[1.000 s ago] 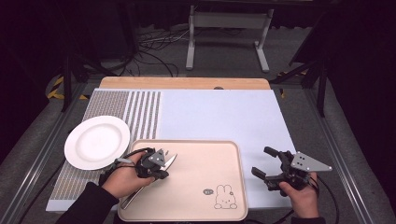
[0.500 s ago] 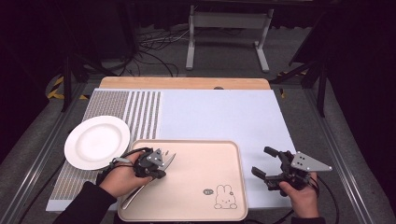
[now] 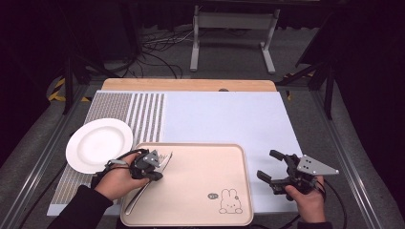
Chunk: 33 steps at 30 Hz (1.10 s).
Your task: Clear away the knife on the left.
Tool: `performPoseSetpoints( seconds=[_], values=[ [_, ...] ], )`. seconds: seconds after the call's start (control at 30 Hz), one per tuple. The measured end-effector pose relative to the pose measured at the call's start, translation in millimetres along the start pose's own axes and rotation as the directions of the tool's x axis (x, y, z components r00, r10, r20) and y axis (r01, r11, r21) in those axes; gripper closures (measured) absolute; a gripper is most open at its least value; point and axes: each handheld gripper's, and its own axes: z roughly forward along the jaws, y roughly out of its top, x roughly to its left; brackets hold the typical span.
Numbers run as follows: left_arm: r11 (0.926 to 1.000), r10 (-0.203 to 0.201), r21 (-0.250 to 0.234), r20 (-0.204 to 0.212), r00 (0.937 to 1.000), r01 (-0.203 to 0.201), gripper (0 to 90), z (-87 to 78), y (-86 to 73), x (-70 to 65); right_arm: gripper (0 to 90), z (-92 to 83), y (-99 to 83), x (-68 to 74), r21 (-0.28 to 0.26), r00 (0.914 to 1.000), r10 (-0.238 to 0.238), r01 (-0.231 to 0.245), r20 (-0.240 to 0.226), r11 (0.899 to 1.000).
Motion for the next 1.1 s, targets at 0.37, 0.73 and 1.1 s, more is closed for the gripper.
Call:
performPoseSetpoints(
  seconds=[0.37,0.73,1.1],
  values=[
    [0.998,-0.063,0.007,0.011,0.9979,0.063,90.0,-5.5,-10.0,6.2,7.9,0.5,-0.7,0.0,0.008,1.0,0.002,-0.002,0.0,1.0],
    [0.9947,-0.101,-0.016,0.007,0.9948,0.102,90.0,-9.2,-21.5,9.4,7.9,0.9,-0.8,0.3,0.012,1.0,0.001,-0.001,-0.001,1.0],
    [0.991,-0.134,-0.002,0.0,0.991,0.134,90.0,-16.0,-33.4,8.8,7.9,1.4,-0.9,0.1,0.011,1.0,0.0,0.0,-0.002,1.0]
  ],
)
